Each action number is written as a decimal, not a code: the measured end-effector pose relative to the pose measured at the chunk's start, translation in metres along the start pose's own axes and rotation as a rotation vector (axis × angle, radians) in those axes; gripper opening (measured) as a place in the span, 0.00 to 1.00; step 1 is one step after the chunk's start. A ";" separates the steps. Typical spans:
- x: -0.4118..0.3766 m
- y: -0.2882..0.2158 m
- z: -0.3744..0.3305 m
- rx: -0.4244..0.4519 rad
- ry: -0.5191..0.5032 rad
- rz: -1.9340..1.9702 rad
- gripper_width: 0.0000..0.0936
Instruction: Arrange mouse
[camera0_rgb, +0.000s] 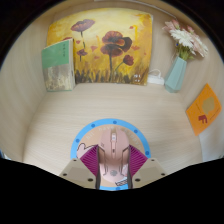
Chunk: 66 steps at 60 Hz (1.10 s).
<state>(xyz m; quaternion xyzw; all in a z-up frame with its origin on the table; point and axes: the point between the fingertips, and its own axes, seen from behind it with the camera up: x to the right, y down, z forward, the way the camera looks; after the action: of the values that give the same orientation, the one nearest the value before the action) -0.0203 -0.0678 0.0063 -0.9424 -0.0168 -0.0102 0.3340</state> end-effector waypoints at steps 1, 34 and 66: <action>0.000 0.002 0.002 -0.002 0.004 -0.002 0.39; 0.004 -0.001 -0.012 -0.026 0.021 -0.070 0.80; -0.022 -0.079 -0.224 0.309 0.009 -0.008 0.80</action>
<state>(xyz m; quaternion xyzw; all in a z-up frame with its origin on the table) -0.0471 -0.1482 0.2298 -0.8797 -0.0205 -0.0133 0.4750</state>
